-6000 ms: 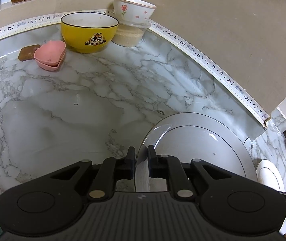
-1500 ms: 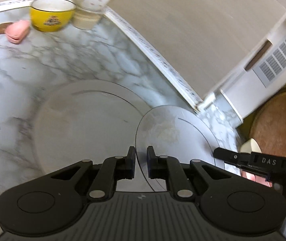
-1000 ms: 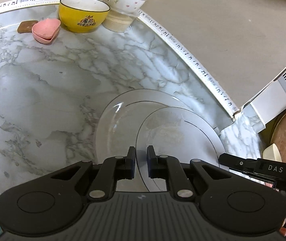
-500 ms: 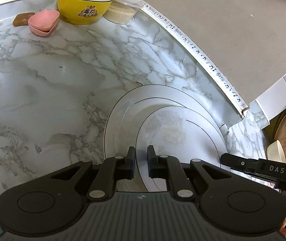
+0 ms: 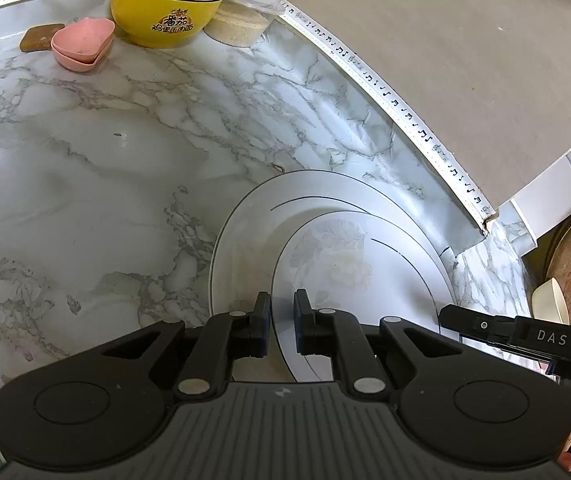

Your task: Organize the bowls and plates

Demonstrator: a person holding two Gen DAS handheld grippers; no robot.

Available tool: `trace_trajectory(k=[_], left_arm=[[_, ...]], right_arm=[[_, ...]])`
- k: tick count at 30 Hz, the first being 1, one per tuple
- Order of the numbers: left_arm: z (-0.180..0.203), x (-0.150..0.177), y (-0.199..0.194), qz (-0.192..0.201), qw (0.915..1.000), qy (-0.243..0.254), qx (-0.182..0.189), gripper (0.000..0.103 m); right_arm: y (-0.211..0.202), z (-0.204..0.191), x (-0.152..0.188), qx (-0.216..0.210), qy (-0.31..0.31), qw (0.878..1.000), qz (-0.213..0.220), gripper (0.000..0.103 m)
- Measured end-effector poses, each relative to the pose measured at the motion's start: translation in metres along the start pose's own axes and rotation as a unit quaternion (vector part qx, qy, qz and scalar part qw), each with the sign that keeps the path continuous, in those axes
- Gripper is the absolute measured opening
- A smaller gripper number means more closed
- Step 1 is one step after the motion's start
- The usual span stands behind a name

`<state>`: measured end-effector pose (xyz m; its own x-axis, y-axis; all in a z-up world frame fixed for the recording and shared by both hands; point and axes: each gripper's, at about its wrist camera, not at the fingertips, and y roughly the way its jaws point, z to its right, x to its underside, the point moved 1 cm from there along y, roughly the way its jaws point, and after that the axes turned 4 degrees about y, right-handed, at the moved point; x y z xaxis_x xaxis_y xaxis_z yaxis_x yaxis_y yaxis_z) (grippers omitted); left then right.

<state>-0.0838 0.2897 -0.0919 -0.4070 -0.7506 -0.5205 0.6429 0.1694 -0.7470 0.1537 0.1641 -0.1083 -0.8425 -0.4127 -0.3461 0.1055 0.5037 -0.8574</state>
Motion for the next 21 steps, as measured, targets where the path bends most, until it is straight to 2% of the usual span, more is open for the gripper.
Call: trace_trajectory(k=[8, 13, 17, 21], left_arm=[[-0.002, -0.002, -0.001, -0.002, 1.0000, 0.005, 0.000, 0.010], [-0.002, -0.003, -0.007, 0.007, 0.9998, 0.013, -0.013, 0.010], [0.001, -0.003, -0.016, 0.023, 0.9992, 0.026, -0.021, 0.010], [0.013, -0.002, -0.023, 0.039, 0.9970, 0.062, -0.025, 0.010]], right_arm=[[0.001, 0.001, -0.001, -0.003, -0.005, 1.000, 0.000, 0.007], [0.005, -0.003, -0.001, 0.001, -0.013, 1.000, -0.005, 0.007], [0.010, -0.007, 0.000, 0.004, -0.021, 1.000, -0.008, 0.008], [0.010, -0.010, -0.001, 0.011, -0.024, 1.000, -0.010, 0.010]])
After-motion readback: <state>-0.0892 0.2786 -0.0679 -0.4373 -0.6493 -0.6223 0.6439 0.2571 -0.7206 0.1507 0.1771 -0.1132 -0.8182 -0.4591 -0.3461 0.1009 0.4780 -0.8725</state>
